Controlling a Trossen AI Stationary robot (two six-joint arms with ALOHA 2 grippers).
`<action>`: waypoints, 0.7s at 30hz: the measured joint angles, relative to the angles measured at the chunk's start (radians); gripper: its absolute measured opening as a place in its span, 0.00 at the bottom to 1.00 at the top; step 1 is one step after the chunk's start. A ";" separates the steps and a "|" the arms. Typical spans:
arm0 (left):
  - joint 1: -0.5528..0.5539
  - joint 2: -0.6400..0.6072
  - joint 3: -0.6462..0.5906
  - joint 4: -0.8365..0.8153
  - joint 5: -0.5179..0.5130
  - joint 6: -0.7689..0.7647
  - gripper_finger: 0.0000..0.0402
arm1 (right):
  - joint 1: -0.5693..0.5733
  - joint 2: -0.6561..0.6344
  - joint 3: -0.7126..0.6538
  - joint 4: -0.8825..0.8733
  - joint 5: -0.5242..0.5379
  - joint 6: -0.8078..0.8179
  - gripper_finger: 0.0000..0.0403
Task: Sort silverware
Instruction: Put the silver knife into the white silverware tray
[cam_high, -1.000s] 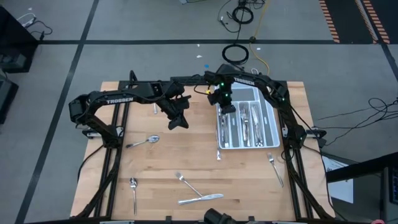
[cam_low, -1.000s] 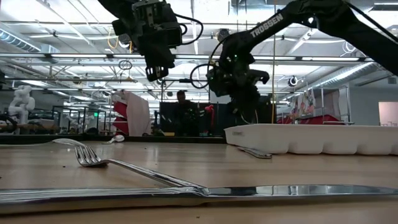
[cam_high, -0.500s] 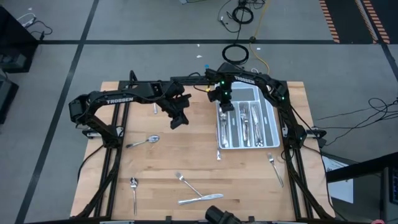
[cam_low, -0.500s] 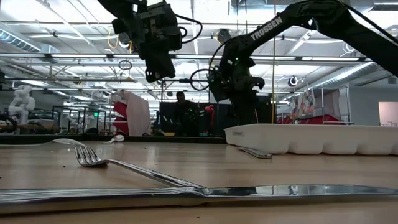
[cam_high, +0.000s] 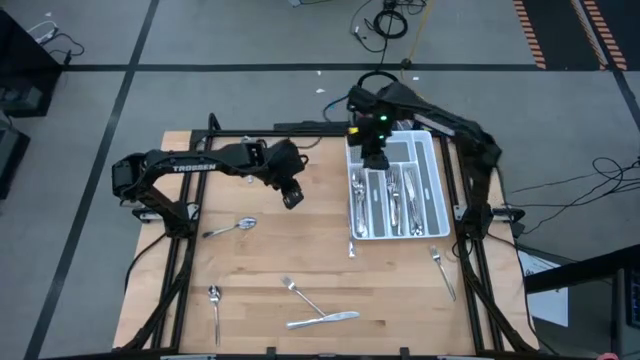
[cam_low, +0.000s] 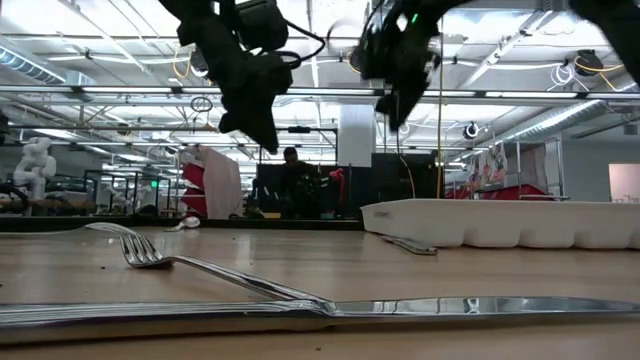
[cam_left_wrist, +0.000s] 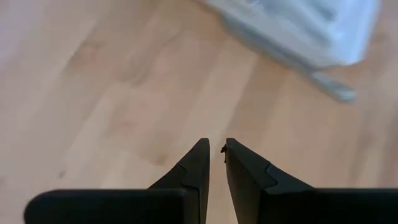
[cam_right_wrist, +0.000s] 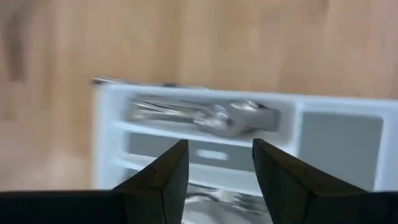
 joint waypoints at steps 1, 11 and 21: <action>-0.016 0.001 -0.005 -0.004 -0.036 0.000 0.14 | 0.013 -0.039 0.000 -0.007 -0.025 0.006 0.42; -0.092 0.000 -0.033 -0.087 -0.161 0.085 0.14 | 0.374 -0.245 0.002 0.024 0.047 -0.134 0.42; -0.091 -0.060 -0.033 -0.304 -0.229 0.114 0.14 | 0.576 -0.076 0.000 0.190 0.113 -0.144 0.42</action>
